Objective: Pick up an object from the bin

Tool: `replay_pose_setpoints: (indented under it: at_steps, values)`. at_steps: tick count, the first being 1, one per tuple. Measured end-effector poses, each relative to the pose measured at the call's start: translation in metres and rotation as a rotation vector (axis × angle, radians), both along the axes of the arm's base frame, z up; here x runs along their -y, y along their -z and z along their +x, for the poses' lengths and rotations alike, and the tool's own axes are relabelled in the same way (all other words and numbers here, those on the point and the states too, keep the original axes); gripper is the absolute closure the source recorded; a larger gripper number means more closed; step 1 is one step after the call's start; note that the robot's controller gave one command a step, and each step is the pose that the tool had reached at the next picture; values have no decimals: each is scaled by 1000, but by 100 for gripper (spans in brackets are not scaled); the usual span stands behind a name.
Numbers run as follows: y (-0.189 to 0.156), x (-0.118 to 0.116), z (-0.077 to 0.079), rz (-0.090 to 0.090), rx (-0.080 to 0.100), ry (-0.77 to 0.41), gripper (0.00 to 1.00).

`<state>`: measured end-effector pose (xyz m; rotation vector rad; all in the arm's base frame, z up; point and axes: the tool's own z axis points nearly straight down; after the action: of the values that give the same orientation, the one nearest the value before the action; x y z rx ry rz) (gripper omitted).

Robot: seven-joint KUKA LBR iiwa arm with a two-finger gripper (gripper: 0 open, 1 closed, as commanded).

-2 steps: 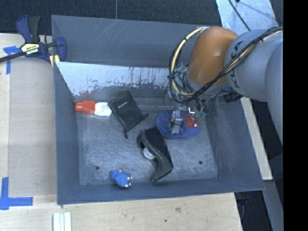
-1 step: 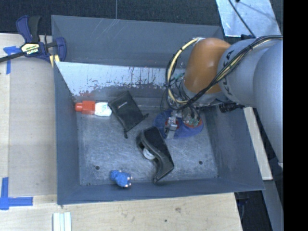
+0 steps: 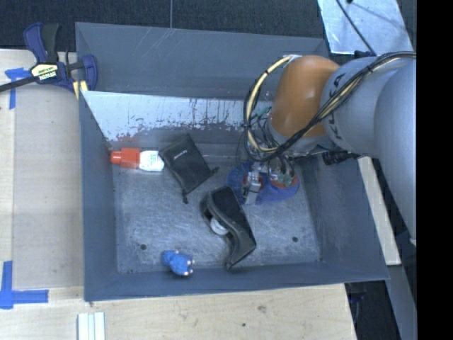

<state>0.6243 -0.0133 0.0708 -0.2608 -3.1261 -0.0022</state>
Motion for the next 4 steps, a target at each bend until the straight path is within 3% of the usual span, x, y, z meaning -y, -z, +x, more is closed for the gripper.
replay_pose_setpoints:
  at_steps: [1,2,4]
  values:
    - [-2,1,3,-2,10,1,100]
    - [-63,2,6,-2,15,-2,100]
    - [-90,2,8,-3,11,-8,100]
